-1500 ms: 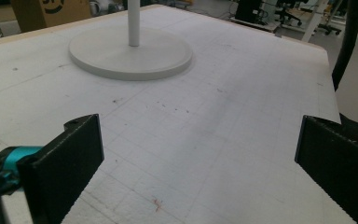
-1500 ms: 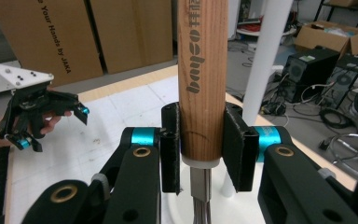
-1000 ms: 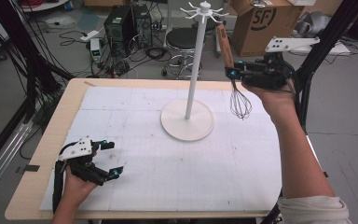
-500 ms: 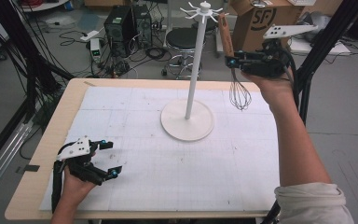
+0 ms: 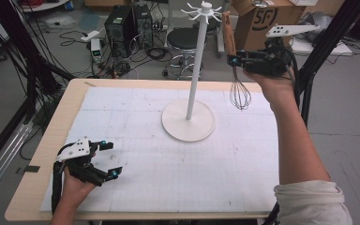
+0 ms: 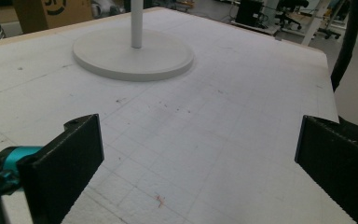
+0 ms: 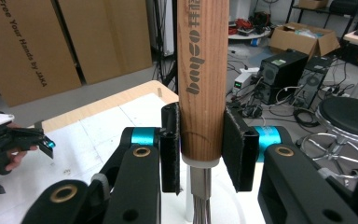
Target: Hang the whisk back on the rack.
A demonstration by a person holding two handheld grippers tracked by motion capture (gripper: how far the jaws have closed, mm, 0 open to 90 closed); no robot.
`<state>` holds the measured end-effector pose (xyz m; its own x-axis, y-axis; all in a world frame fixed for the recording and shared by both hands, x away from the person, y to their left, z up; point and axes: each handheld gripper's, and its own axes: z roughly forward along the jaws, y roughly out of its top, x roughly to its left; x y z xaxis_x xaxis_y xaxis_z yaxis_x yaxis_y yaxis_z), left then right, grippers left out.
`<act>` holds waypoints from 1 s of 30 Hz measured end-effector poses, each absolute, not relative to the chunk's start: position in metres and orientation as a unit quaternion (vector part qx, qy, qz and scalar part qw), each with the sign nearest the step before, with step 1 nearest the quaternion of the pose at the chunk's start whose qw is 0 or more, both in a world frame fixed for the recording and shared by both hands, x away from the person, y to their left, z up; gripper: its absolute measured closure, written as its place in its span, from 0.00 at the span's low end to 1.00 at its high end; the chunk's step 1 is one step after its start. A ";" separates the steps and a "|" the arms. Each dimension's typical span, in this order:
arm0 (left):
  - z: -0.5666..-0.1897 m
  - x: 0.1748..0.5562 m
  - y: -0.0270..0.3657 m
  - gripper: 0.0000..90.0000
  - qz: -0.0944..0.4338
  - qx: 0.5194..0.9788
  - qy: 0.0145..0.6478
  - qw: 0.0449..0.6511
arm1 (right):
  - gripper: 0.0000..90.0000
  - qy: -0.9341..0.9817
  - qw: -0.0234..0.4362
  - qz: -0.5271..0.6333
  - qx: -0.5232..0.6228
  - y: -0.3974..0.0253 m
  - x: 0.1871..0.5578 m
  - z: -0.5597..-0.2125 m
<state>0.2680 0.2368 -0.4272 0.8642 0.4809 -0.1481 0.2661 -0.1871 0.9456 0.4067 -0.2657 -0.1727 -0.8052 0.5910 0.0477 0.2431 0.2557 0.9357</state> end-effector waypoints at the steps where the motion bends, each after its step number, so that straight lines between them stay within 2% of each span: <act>1: -0.427 0.268 0.237 0.02 0.091 0.765 0.244 0.589 | 0.78 0.776 0.162 0.548 0.266 -0.266 0.408 -0.173; 13: -0.427 0.268 0.237 0.02 0.091 0.764 0.245 0.590 | 0.78 0.768 0.156 0.559 0.272 -0.276 0.405 -0.171; 30: -0.427 0.267 0.239 0.02 0.092 0.763 0.246 0.590 | 0.78 0.778 0.142 0.551 0.266 -0.256 0.415 -0.181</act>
<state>0.2675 0.2389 -0.4273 0.8623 0.4839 -0.1493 0.2661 -0.1821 0.9466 0.4146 -0.2557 -0.1806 -0.8187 0.5697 0.0717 0.2569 0.2518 0.9331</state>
